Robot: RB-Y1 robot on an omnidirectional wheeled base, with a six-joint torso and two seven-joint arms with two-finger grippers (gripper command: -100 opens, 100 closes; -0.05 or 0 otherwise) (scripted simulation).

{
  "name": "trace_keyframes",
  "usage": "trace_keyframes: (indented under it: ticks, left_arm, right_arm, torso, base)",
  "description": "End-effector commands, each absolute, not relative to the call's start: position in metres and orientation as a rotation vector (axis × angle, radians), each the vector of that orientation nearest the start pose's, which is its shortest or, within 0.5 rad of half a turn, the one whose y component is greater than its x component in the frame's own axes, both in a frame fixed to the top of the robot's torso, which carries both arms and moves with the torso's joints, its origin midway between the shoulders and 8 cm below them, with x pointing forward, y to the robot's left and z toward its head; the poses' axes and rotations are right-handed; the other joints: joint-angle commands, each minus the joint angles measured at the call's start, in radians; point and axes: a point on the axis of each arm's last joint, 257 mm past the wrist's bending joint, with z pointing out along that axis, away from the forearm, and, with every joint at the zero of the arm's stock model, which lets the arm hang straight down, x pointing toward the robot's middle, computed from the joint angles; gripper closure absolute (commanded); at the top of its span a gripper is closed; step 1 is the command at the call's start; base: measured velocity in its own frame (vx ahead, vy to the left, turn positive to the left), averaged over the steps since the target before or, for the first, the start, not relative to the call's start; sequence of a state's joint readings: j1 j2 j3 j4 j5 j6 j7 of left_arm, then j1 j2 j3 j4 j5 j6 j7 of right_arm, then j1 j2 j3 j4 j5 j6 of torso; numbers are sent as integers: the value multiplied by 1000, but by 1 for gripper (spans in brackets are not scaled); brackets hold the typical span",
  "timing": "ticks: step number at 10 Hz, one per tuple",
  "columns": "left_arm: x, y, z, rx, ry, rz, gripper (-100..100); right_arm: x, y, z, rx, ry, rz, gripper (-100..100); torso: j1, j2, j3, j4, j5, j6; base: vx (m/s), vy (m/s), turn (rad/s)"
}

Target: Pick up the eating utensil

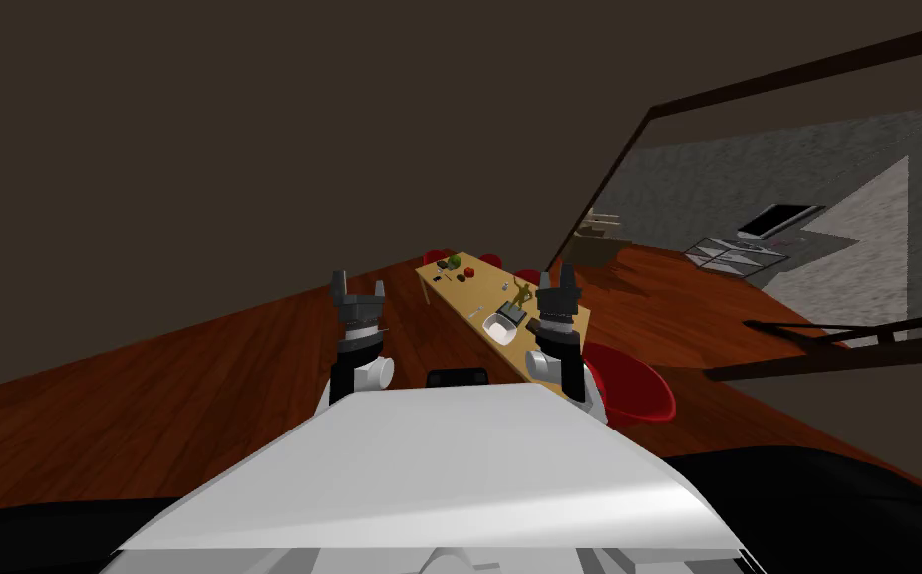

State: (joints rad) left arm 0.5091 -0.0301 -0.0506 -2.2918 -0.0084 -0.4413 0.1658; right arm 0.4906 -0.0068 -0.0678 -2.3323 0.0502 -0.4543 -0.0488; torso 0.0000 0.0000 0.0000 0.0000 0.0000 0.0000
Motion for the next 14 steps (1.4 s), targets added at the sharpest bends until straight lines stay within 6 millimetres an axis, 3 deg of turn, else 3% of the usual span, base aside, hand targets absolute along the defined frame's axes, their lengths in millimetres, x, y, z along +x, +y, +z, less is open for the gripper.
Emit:
trace_keyframes:
  ticks: [1, 6, 7, 9, 14]
  left_arm:
    - [353, 267, 16, -791, 579, -1484, 0]
    - [353, 267, 16, -791, 579, -1484, 0]
    - [353, 267, 16, -791, 579, -1484, 0]
    - [353, 267, 16, -791, 579, -1484, 0]
    - [353, 267, 16, -791, 579, -1484, 0]
  right_arm:
    - [347, -288, 24, 596, 699, 1207, -100]
    - [366, -282, -41, 523, 923, 1053, -100]
    - [367, -283, -45, 530, 929, 1050, -100]
    - [372, -282, -79, 473, 1044, 965, -100]
    - [375, -287, -132, 420, 1191, 860, -100]
  torso:
    - [0, 0, 0, 0, 0, 0]
    - [4, -2, -1, 0, 1, -1]
    - [3, -1, -1, 0, 1, 0]
    - [2, -1, 0, 0, 0, 0]
    - [2, 0, 0, 0, 0, 0]
  base:
    - [20, 31, 263]
    - [26, 60, 224]
    - [11, 26, 72]
    - [11, 36, 243]
    - [11, 22, 156]
